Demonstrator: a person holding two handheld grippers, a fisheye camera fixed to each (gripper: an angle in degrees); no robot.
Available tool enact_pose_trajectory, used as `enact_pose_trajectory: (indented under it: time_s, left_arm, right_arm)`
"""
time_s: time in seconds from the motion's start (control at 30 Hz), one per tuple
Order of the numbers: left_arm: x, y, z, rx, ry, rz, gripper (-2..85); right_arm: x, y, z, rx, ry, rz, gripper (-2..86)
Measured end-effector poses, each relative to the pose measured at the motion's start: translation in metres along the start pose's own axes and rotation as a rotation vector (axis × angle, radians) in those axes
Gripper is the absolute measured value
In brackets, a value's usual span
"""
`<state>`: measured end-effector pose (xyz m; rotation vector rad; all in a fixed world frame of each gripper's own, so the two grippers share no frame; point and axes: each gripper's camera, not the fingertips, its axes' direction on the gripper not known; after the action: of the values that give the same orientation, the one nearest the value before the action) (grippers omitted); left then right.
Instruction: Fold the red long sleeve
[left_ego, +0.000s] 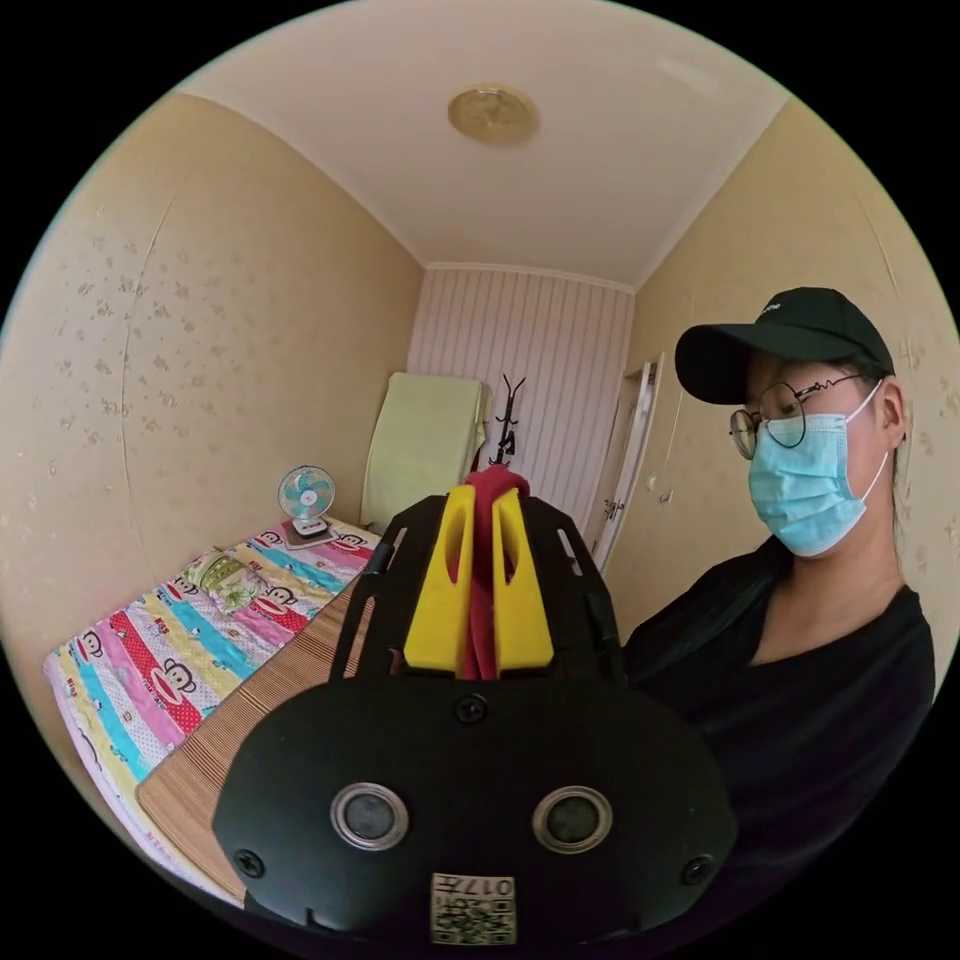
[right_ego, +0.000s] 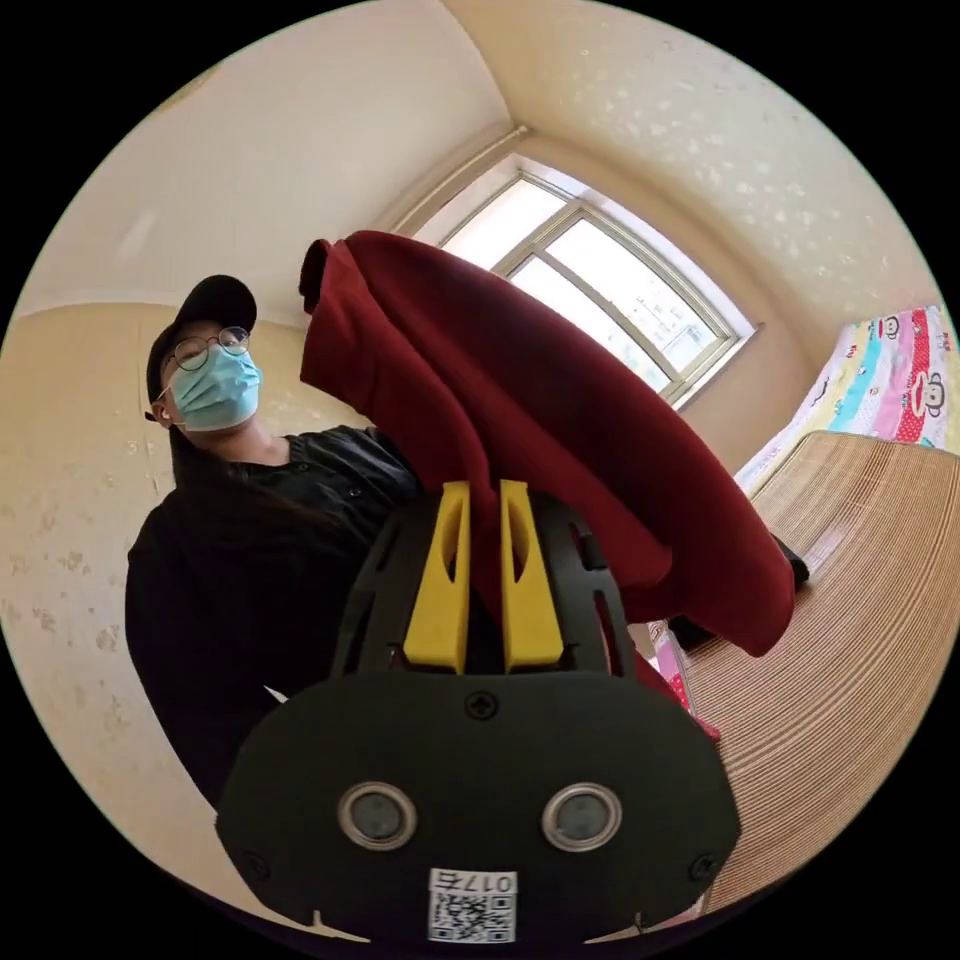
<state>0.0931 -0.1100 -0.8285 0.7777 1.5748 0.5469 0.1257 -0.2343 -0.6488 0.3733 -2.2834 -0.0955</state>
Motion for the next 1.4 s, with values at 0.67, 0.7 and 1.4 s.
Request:
enact_pose_trajectory:
  time_s: [0.67, 0.7, 1.4]
  left_arm:
    - [-0.154, 0.055, -0.168, -0.009, -0.183, -0.22, 0.8]
    - [-0.17, 0.046, -0.169, -0.009, -0.2, -0.236, 0.8]
    - [-0.697, 0.563, -0.001, -0.955, -0.298, -1.204, 3.8]
  right_arm:
    - [-0.253, -0.121, -0.179, 0.372, 0.918, -0.311, 3.2]
    - [-0.246, -0.142, -0.19, 0.336, 0.944, -0.301, 3.2]
    - [0.379, 0.138, -0.14, -0.592, 0.875, 0.943, 1.3]
